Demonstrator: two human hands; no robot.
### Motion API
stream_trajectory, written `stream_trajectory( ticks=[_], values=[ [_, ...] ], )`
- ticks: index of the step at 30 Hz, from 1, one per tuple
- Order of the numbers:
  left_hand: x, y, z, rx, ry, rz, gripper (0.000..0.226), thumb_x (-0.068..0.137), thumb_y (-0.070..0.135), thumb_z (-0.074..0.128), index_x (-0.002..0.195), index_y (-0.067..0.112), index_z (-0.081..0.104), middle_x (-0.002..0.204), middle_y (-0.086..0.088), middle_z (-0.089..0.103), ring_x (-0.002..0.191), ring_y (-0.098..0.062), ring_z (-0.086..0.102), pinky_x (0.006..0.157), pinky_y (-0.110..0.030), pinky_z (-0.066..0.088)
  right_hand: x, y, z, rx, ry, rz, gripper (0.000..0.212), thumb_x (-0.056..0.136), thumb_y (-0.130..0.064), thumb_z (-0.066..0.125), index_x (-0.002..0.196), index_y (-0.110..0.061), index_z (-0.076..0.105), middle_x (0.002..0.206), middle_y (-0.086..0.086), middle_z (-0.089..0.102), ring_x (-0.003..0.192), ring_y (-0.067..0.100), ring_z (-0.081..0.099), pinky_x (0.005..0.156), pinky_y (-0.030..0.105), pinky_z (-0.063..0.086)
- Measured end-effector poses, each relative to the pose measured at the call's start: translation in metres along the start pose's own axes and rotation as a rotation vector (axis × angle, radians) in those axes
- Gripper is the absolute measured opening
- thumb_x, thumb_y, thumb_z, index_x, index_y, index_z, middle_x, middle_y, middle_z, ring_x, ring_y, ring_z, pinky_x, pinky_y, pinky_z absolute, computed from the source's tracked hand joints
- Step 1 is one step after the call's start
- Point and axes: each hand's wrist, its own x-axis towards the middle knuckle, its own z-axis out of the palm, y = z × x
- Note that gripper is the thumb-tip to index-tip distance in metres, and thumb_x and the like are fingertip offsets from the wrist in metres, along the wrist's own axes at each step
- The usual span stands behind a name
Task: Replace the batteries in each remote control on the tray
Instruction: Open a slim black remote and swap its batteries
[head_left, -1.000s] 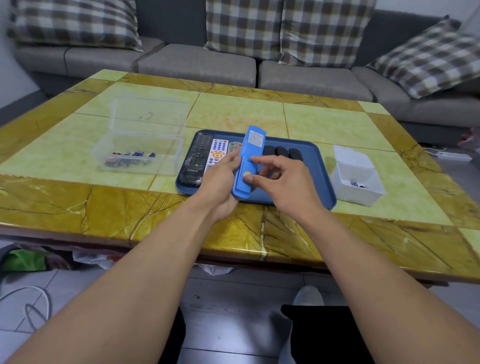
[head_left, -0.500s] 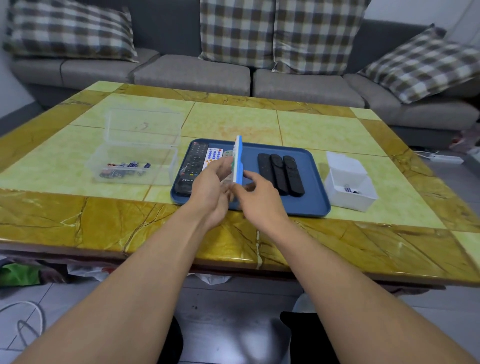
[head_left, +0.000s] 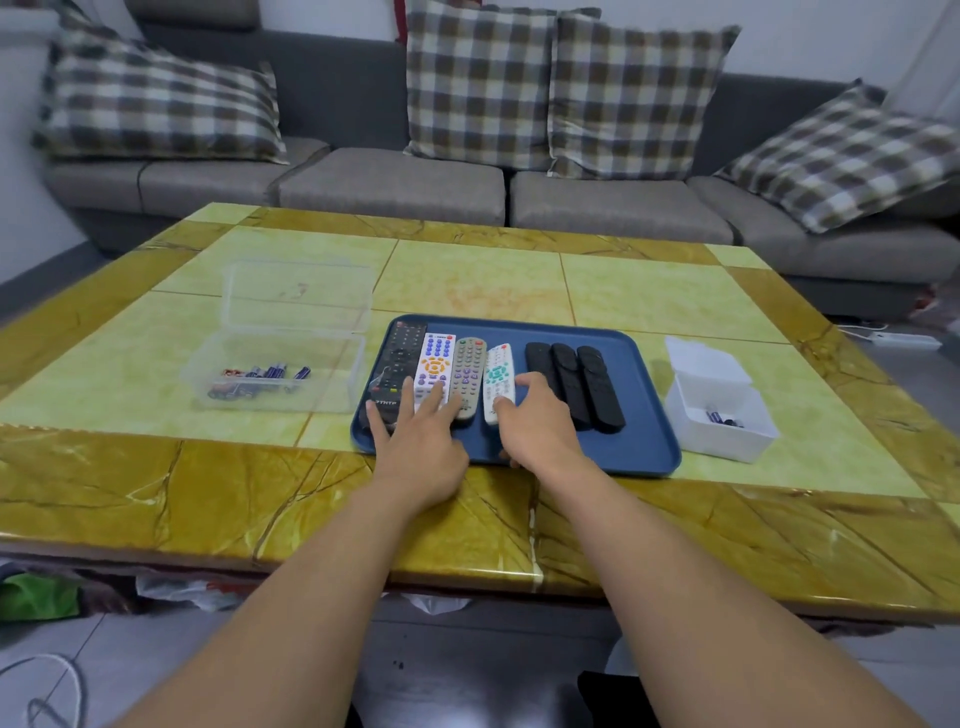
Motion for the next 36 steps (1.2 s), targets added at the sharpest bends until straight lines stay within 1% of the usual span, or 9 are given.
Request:
stream_trajectory(
  ticks=[9, 13, 16, 18, 21, 26, 29, 32, 36],
  values=[
    [0.001, 0.007, -0.001, 0.105, -0.044, -0.018, 0.064, 0.099, 0.03, 0.042, 0.159, 0.027, 0.017, 0.169, 0.003, -0.001, 0.153, -0.029, -0.02, 0.116, -0.067, -0.014, 0.014, 0.002, 0.005, -0.35, 0.013, -0.106, 0.024, 0.099, -0.031, 0.048, 0.111, -0.014, 0.062, 0.109, 0.011, 0.068, 0.091, 0.03, 0.063, 0.073, 0.038, 0.055],
    [-0.001, 0.006, 0.001, 0.096, -0.033, 0.016, 0.064, 0.101, 0.03, 0.041, 0.158, 0.036, 0.014, 0.169, 0.002, -0.001, 0.152, -0.03, -0.022, 0.115, -0.067, -0.015, 0.01, 0.001, -0.005, -0.505, 0.152, -0.201, 0.031, 0.099, -0.02, 0.048, 0.128, -0.02, 0.058, 0.119, 0.007, 0.066, 0.104, 0.029, 0.062, 0.07, 0.032, 0.042],
    [0.0, 0.007, 0.003, 0.094, -0.051, 0.038, 0.059, 0.103, 0.03, 0.04, 0.157, 0.038, 0.018, 0.169, 0.002, -0.001, 0.152, -0.031, -0.023, 0.115, -0.067, -0.014, 0.012, 0.002, -0.011, -0.731, 0.246, -0.314, 0.044, 0.097, -0.024, 0.05, 0.14, -0.023, 0.049, 0.136, 0.003, 0.053, 0.128, 0.026, 0.043, 0.093, 0.038, 0.038],
    [0.001, 0.008, 0.005, 0.082, -0.055, 0.046, 0.058, 0.103, 0.032, 0.039, 0.157, 0.038, 0.018, 0.169, 0.003, -0.002, 0.151, -0.031, -0.024, 0.115, -0.066, -0.015, 0.016, 0.012, -0.012, -0.841, 0.147, -0.305, 0.055, 0.095, -0.028, 0.05, 0.149, -0.02, 0.039, 0.153, 0.003, 0.04, 0.143, 0.026, 0.027, 0.115, 0.042, 0.024],
    [0.002, 0.008, 0.005, 0.043, -0.06, 0.049, 0.058, 0.103, 0.034, 0.041, 0.157, 0.037, 0.021, 0.169, 0.003, 0.0, 0.152, -0.028, -0.024, 0.117, -0.065, -0.015, 0.017, 0.028, -0.011, -0.848, 0.015, -0.244, 0.064, 0.102, -0.032, 0.041, 0.158, -0.014, 0.015, 0.166, 0.004, 0.013, 0.153, 0.023, 0.008, 0.124, 0.043, 0.005],
    [0.002, 0.01, 0.002, -0.009, -0.054, 0.08, 0.059, 0.103, 0.034, 0.042, 0.158, 0.035, 0.022, 0.169, 0.006, 0.003, 0.153, -0.025, -0.022, 0.117, -0.062, -0.015, 0.017, 0.031, -0.014, -0.763, 0.028, -0.244, 0.061, 0.106, -0.034, 0.037, 0.158, -0.013, 0.016, 0.166, 0.011, 0.013, 0.152, 0.026, 0.014, 0.124, 0.039, 0.01],
    [0.0, 0.012, 0.005, 0.016, -0.076, 0.086, 0.059, 0.104, 0.034, 0.041, 0.159, 0.034, 0.02, 0.169, 0.007, 0.0, 0.151, -0.026, -0.025, 0.117, -0.063, -0.016, 0.015, 0.028, -0.015, -0.813, 0.058, -0.266, 0.058, 0.103, -0.03, 0.043, 0.156, -0.013, 0.025, 0.16, 0.011, 0.028, 0.146, 0.03, 0.026, 0.121, 0.039, 0.018],
    [0.001, 0.012, 0.005, 0.014, -0.082, 0.085, 0.058, 0.104, 0.032, 0.04, 0.158, 0.035, 0.021, 0.169, 0.007, 0.001, 0.151, -0.026, -0.025, 0.116, -0.062, -0.017, 0.013, 0.021, -0.013, -0.837, 0.073, -0.325, 0.05, 0.093, -0.023, 0.054, 0.142, -0.017, 0.045, 0.14, 0.006, 0.05, 0.129, 0.028, 0.042, 0.108, 0.038, 0.033],
    [0.0, 0.013, 0.005, 0.014, -0.093, 0.086, 0.057, 0.104, 0.032, 0.041, 0.158, 0.035, 0.023, 0.169, 0.006, 0.001, 0.151, -0.026, -0.025, 0.116, -0.061, -0.017, 0.01, 0.016, -0.01, -0.756, 0.053, -0.316, 0.046, 0.088, -0.018, 0.058, 0.133, -0.017, 0.051, 0.131, 0.007, 0.054, 0.118, 0.029, 0.046, 0.096, 0.038, 0.04]
  ],
)
